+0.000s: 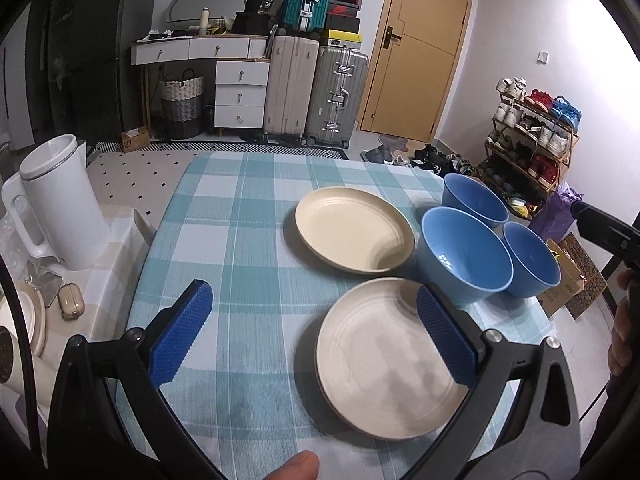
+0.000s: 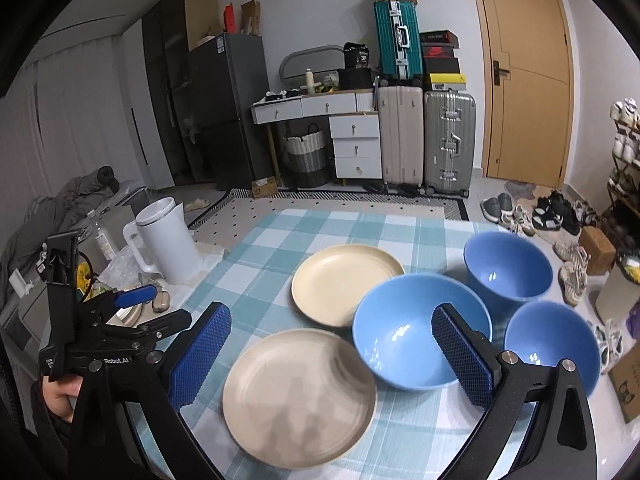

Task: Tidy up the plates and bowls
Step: 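Move both tools toward the remaining cream plate and blue bowls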

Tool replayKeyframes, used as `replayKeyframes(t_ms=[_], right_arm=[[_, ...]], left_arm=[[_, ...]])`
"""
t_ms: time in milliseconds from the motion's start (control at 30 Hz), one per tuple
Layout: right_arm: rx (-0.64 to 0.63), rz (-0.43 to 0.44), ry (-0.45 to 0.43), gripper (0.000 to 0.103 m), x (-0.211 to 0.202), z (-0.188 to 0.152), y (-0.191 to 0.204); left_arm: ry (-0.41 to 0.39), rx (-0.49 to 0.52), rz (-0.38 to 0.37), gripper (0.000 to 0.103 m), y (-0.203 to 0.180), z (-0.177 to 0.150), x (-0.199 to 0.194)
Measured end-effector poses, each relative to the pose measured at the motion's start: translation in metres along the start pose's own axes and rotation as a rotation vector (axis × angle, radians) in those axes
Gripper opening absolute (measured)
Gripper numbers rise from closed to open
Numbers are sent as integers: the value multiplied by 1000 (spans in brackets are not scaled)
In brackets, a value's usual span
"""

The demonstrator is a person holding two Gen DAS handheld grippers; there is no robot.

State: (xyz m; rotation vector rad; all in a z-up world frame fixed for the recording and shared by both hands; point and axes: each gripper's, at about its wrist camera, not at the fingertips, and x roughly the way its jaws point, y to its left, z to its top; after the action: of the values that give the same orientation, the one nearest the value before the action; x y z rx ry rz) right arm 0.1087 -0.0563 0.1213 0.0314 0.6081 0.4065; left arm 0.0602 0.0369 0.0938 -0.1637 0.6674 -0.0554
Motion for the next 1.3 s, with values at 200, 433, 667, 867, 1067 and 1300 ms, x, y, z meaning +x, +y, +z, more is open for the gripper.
replayKeyframes(t_ms=[200, 433, 667, 867, 1067, 1300], right_arm=[[-16, -4, -7, 102, 2, 24, -6], [5, 5, 26, 102, 20, 42, -23], [32, 10, 71, 102, 50, 49, -41], [59, 0, 111, 102, 78, 57, -55], [64, -6, 167, 102, 111, 63, -65], [69, -7, 250, 102, 152, 62, -73]], left_arm=[[-4, 3, 4, 102, -3, 22, 6], [7, 11, 13, 102, -6, 42, 23], [50, 9, 30, 102, -6, 54, 52], [89, -9, 41, 102, -3, 61, 83], [127, -16, 53, 102, 0, 66, 115], [182, -32, 55, 102, 5, 67, 151]])
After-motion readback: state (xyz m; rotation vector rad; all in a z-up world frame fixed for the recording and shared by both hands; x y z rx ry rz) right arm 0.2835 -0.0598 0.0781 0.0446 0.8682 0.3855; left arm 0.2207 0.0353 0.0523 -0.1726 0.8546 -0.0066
